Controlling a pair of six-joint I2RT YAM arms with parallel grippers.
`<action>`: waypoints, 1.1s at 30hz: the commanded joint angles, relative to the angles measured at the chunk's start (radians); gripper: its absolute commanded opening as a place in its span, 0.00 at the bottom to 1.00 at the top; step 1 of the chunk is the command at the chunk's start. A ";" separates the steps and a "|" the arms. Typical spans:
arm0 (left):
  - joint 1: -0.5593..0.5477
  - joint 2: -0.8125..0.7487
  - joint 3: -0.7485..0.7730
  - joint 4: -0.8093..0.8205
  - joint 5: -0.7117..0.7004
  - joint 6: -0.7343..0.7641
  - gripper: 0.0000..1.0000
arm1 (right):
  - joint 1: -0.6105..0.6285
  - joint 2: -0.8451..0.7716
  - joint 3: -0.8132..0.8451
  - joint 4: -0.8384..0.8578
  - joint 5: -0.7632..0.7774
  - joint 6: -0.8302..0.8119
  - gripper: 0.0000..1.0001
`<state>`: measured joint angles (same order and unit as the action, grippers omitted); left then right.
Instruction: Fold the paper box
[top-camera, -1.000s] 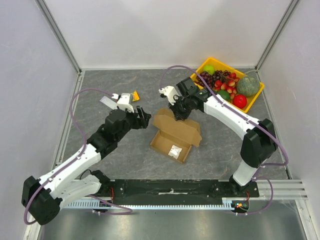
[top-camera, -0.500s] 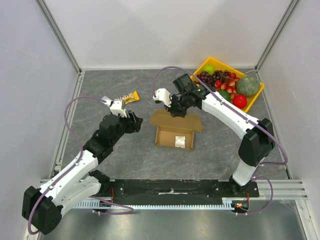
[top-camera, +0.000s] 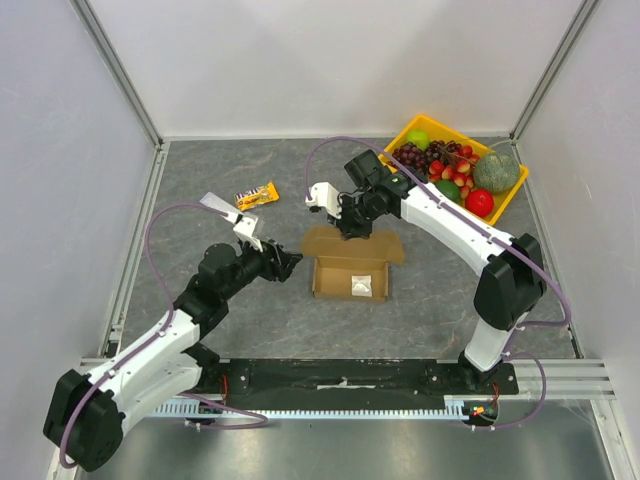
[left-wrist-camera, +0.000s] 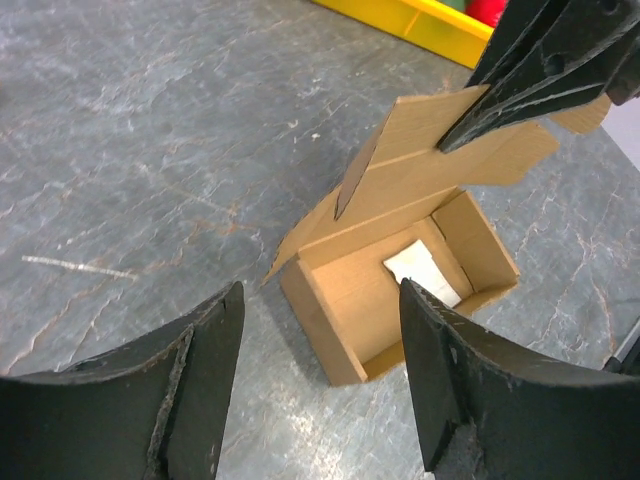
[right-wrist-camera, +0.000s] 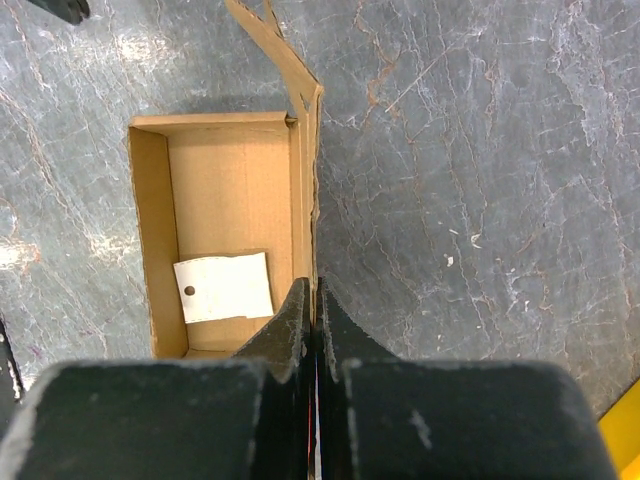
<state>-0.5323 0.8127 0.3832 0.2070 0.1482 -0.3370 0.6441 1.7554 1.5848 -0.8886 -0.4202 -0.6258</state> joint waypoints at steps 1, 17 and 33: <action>0.003 0.061 0.006 0.149 0.090 0.099 0.70 | 0.005 0.000 0.040 -0.015 -0.032 -0.014 0.00; 0.002 0.273 0.079 0.229 0.082 0.174 0.69 | 0.008 0.000 0.038 -0.019 -0.043 -0.022 0.00; 0.000 0.422 0.135 0.279 0.126 0.182 0.50 | 0.008 0.018 0.032 -0.021 -0.051 -0.026 0.00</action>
<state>-0.5323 1.2217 0.4725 0.4149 0.2321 -0.1875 0.6460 1.7630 1.5852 -0.9028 -0.4484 -0.6399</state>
